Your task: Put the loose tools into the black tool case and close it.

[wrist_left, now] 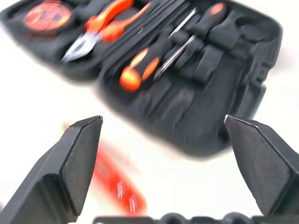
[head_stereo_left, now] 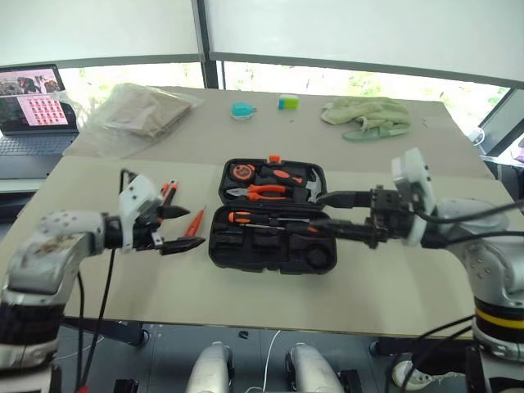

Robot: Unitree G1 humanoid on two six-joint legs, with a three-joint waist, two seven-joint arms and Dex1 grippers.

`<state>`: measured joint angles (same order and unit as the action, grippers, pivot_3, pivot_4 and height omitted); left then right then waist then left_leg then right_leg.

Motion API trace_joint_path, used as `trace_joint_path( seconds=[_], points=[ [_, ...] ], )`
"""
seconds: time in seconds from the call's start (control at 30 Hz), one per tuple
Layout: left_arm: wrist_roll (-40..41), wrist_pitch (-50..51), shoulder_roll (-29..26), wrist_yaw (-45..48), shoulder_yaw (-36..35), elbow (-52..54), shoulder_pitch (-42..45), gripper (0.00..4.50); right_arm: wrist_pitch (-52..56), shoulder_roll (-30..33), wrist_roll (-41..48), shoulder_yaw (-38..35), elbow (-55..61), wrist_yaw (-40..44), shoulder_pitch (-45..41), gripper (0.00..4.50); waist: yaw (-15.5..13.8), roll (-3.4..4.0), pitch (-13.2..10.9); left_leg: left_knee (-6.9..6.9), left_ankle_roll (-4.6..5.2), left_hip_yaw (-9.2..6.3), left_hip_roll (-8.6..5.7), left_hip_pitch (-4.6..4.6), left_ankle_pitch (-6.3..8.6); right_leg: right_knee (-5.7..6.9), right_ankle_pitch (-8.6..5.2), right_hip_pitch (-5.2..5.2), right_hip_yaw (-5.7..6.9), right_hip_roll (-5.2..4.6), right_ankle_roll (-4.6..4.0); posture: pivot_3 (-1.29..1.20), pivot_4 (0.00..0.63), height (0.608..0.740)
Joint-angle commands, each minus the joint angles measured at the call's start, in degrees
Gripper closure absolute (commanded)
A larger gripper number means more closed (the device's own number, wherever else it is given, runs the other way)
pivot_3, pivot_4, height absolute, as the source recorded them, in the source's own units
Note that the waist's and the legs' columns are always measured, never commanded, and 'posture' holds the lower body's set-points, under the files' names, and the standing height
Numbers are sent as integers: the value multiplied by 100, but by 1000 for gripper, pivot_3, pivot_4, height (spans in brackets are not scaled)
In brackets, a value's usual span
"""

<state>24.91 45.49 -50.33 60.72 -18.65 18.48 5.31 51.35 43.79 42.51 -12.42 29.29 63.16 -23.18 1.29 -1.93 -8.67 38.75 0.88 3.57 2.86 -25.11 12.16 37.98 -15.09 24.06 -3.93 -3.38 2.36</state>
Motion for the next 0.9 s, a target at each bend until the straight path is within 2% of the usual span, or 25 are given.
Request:
trace_joint_path(
  seconds=[0.03, 0.17, 0.23, 0.3, 0.5, 0.6, 0.73, 0.9],
  points=[
    [73, 252, -95, -279, -1028, 731, -840, 0, -48, 223, 401, -220, 207, 71, 19, 47, -21, -8, -4, 1, 0, 0, 0, 1, 0, 0, 0, 2, 1, 0, -1, 0, 150, 740],
    [136, 592, -3, -644, -1444, 1092, -1380, 0, -216, 396, 450, -151, 197, 104, 95, 47, -107, -16, -6, 4, -2, 2, -3, 6, -1, -4, 0, -3, 4, -7, -4, 0, 150, 740],
    [262, 926, 49, -945, -1422, 1146, -1208, 0, -253, 447, 502, -137, 186, 94, 99, 47, -143, -17, -7, 6, -4, 5, -3, 6, -2, -8, 0, -4, 5, -8, -4, 0, 150, 740],
    [519, 1483, 74, -1301, -1202, 1198, -669, 0, -283, 515, 542, -112, 204, 111, 117, 47, -177, -23, -8, 6, -4, 6, -3, 6, -2, -10, 0, -4, 5, -8, -4, 0, 150, 740],
    [702, 3603, -86, -2186, 165, 854, 1401, 0, -243, 579, 754, -126, 363, -47, 102, 47, -177, -34, -7, 7, -4, 4, -12, 5, -2, -5, 1, -6, 4, 1, -3, 0, 150, 740],
    [633, 4331, -22, -2497, 897, 554, 2347, 0, -230, 563, 867, -105, 496, -210, 139, 47, -156, -35, -7, 6, -4, 0, -13, 4, -2, -3, 1, -4, 4, 6, -2, 0, 150, 740],
    [320, 4622, 147, -2907, 1929, -240, 3364, 0, -348, 538, 825, 31, 684, -349, 264, 47, -109, -38, -8, 3, -4, -5, -14, 1, -2, 0, 1, -2, 1, 10, -2, 0, 150, 740],
    [57, 4232, 473, -2984, 2765, -1252, 4093, 0, -349, 501, 943, 76, 784, -572, 272, 47, -78, -39, -9, 6, -4, -6, -18, -3, -3, -1, 1, 0, 1, 10, -2, 0, 150, 740]
  ],
)
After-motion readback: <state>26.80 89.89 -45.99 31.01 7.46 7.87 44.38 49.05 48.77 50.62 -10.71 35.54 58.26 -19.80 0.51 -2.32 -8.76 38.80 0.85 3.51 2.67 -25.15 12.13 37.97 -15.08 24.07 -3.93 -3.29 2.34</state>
